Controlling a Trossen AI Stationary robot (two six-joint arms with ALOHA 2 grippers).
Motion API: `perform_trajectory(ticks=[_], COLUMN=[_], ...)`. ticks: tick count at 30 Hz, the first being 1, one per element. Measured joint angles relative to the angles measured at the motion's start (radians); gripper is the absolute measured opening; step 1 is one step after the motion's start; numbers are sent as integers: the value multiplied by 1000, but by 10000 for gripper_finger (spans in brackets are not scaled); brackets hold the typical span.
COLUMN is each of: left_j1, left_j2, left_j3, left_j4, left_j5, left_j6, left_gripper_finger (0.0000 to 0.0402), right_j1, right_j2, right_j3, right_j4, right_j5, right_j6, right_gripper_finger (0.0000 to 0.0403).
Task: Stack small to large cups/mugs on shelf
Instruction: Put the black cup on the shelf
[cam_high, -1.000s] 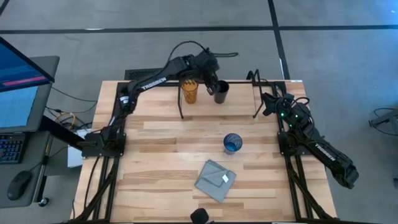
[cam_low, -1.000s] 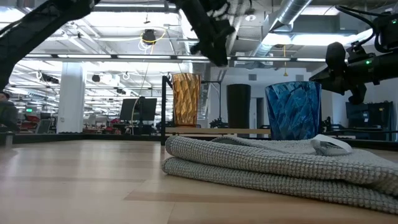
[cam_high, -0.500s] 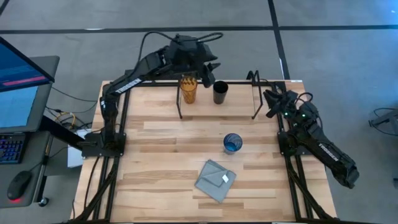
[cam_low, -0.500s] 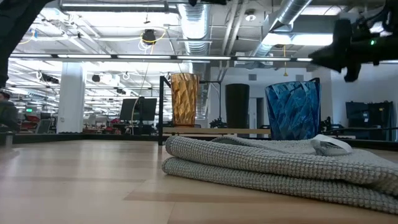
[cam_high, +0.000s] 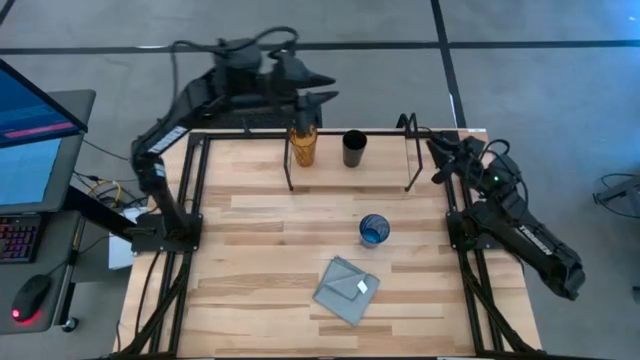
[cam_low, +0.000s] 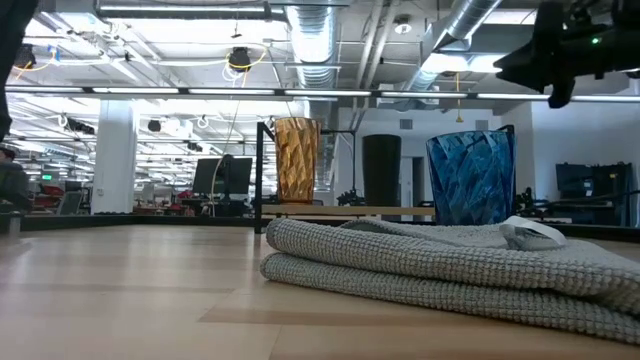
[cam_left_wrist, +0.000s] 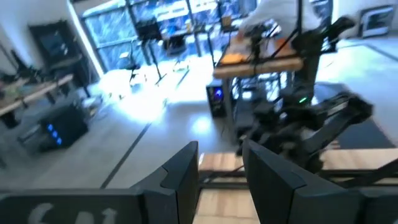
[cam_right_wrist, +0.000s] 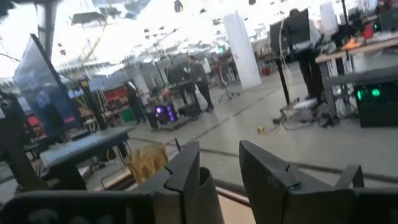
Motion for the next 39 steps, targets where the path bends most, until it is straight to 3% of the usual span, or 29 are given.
perform_trajectory(ticks=[5,9,12,17,23,32,39], left_j1=[0,-3,-9,-9,-9,-9,-9], left_j2=[-80,-171,-276,-504,-747,-994,-1159], left_j3=[-6,-112,-274,-654,-1037,-1431,-1679], left_j4=[-107,-111,1,276,471,570,693], left_j5=[-54,-91,-106,-151,-224,-289,-344], left_j6=[0,-14,-27,-51,-93,-171,-191], left_gripper_finger=[119,119,119,119,119,119,119], right_j1=[0,0,0,1,1,10,93], right_j2=[96,168,217,283,341,511,664], right_j3=[14,14,14,14,45,232,347], right_j4=[40,125,208,345,383,190,110], right_j5=[1,-2,-15,-65,-93,-110,-103], right_j6=[-6,-6,-6,-6,-6,-8,-7], right_gripper_finger=[136,136,136,136,136,136,136])
